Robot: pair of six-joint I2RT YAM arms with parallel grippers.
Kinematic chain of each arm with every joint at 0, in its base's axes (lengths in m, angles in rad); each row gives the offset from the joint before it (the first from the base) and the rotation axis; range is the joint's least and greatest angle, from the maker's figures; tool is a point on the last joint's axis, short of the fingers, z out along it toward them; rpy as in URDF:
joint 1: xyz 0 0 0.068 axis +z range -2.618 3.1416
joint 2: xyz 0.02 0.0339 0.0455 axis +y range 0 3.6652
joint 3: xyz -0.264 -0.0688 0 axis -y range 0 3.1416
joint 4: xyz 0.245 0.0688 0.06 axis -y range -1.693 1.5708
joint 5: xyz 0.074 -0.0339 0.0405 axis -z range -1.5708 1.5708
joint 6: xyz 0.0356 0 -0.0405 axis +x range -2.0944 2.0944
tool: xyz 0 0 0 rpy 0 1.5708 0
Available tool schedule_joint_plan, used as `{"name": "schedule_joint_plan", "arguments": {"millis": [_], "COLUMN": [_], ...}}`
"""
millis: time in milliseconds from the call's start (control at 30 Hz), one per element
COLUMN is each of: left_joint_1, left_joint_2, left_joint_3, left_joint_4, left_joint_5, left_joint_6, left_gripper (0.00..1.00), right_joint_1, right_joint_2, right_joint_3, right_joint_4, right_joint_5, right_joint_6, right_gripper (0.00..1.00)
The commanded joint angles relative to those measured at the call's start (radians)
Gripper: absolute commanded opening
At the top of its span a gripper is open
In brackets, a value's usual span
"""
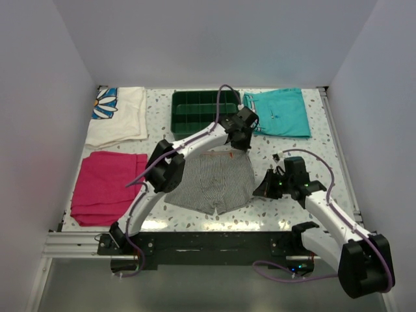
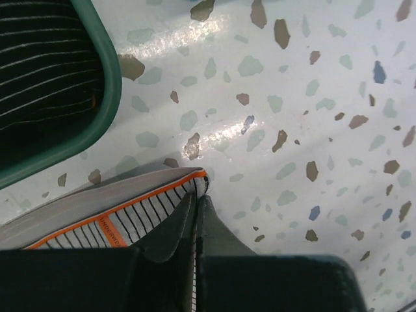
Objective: Roll the underwear
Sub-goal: Fold the underwear at the center of the board.
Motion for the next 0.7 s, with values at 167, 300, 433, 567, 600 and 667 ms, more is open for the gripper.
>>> {"name": "schedule_joint_plan", "arguments": {"millis": [167,300,433,567,600,667], "left_joint_1": [0.02,0.037,0.065,0.094,0.102,0.123], "left_joint_2": [-0.201,-0.252,-0.306,-0.37,-0.382,-0.42], "left_joint_3": [-0.088,-0.198,-0.29,-0.365,-0.393,-0.425], "left_joint_4": [0.093,0.144,0.211,0.25,0.256,0.271], "left_joint_5": [0.021,0.033,0.074,0.094,0.097,0.102], "left_joint_6": [0.038,0.036,0.036,0.044,0.047,0.049], "left_gripper": [0.05,0.05,0.05,0.05,0.05,0.05], "right_joint_1": [0.014,0.095,0.216,0.278,0.302,0.325], "right_joint_2": [-0.029,-0.026,0.026,0.086,0.098,0.126], "right_joint_3": [0.075,0.115,0.183,0.222,0.229,0.247], "right_joint_4": [-0.031,0.003,0.011,0.048,0.049,0.072], "right_joint_5": [-0.131,-0.163,-0.105,-0.082,-0.079,-0.075], "right_joint_6": [-0.044,-0.012,0.007,0.043,0.05,0.063], "right_gripper": [0.03,0.02,0.02,0.02,0.02,0.02]}}
